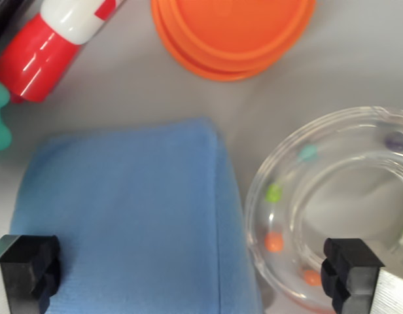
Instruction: Pick an object from the bin
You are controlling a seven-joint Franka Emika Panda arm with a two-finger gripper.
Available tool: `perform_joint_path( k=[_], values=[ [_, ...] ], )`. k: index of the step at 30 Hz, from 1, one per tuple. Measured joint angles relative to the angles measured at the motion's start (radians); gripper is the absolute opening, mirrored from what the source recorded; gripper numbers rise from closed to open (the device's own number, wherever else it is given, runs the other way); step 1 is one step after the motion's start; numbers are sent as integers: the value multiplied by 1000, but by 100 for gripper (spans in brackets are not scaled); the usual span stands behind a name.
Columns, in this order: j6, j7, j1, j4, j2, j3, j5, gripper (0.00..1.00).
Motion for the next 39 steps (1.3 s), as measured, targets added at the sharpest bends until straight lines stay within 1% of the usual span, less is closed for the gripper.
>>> perform_joint_path(
  k=[8,15,16,39],
  values=[
    [30,0,-2,19,37,3,2,100],
    [42,0,-3,28,52,4,2,100],
    [42,0,-3,28,52,4,2,0],
    [43,0,-3,29,54,5,2,0]
  ],
)
